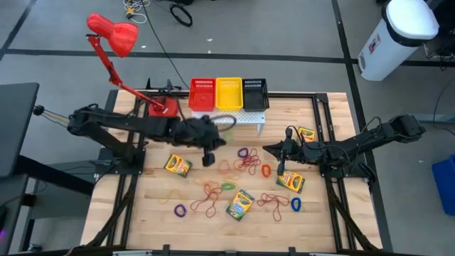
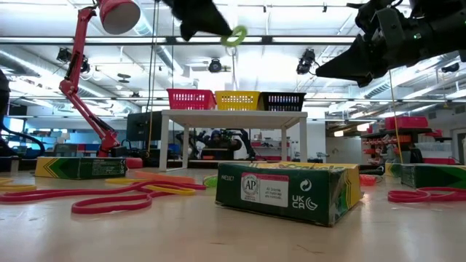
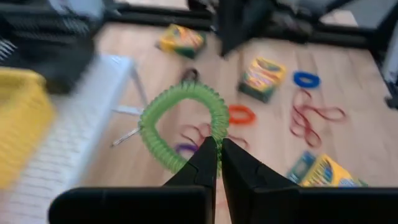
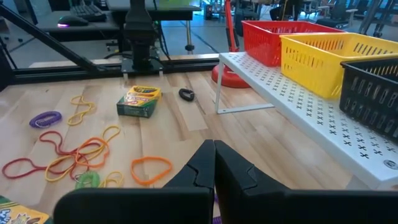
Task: Pick & Place Office Desk Supplies
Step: Put the green spring keychain into the yellow bin on the shelf
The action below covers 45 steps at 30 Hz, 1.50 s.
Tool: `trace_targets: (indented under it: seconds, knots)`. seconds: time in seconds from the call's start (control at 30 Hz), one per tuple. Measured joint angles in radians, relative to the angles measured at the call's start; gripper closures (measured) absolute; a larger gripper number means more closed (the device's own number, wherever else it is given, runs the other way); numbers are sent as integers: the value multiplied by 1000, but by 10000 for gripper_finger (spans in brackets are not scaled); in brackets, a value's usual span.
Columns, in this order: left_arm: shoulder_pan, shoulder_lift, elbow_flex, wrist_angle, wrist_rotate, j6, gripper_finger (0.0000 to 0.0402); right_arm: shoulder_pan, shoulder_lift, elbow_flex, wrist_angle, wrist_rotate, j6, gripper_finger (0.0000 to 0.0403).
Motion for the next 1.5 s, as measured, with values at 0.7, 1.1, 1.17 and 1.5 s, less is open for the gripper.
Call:
trace_targets:
  seconds: [0.7, 1.1, 1.17, 1.5]
  knots:
    - [294, 163, 283, -82, 57, 193, 386, 0, 0, 0, 1, 0, 6, 398]
    - [467, 307, 295, -53, 101, 229, 386, 0, 0, 0, 2, 0, 6, 397]
    - [493, 333, 321, -62, 103, 226, 386, 0, 0, 0, 2, 0, 6, 398]
    - [511, 451, 485, -245, 142, 251, 386, 0, 0, 0, 2, -1, 6, 398]
